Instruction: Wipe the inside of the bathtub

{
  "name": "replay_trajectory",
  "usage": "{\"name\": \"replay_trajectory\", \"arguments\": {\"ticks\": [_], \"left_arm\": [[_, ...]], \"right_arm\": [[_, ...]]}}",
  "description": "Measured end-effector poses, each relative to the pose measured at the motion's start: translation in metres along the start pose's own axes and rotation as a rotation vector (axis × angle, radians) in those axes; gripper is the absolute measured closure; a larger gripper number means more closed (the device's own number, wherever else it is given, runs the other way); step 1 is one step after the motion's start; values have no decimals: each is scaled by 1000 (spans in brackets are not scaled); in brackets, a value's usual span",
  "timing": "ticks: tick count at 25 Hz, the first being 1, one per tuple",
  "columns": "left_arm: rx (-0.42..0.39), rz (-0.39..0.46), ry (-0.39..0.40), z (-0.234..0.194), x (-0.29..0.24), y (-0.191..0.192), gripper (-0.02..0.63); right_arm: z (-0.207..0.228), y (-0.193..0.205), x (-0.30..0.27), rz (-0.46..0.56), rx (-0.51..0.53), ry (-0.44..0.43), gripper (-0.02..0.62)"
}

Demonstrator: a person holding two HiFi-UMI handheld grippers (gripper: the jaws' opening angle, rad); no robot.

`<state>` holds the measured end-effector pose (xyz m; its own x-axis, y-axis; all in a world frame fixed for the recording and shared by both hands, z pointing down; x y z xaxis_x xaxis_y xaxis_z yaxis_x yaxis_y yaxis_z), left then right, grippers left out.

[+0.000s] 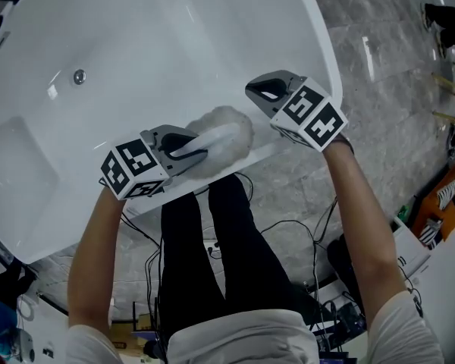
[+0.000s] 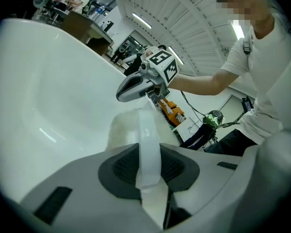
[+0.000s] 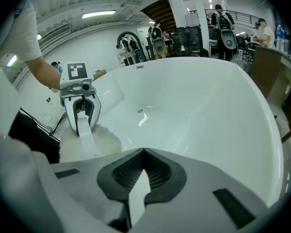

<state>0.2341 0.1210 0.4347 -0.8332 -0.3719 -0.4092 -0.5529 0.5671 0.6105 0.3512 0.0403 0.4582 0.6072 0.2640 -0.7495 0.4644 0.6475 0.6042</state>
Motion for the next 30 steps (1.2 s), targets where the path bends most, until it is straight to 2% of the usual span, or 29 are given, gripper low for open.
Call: {"name": "replay_trajectory", "arguments": {"ticks": [7,16,22,30], "left_arm": [[33,-14,10,-5,1,12,511],[33,-46,35,-40,22,41,511],[53,-50,39,-51,19,69,511],[100,-51,-7,-101,4,89,511]], "right_arm": [[-19,-3,-1,-13,-11,-10,577],[-32,-25,-29,-5,-43,46,577],[-53,-28,-45,2,-11,66,577],[-28,-41,-64,21,-8,57,577]]}}
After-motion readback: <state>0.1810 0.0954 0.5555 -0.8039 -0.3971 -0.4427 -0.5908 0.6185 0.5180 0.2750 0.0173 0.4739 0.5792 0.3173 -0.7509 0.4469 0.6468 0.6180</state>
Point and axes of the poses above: the fingertips, and each gripper's own axes: x backward along the fingers, z to its right, y out of its underside, the point moved 1 cm from there along x, backward along the fingers, and after that the axes turned 8 degrees about z, right-handed, at the moved point
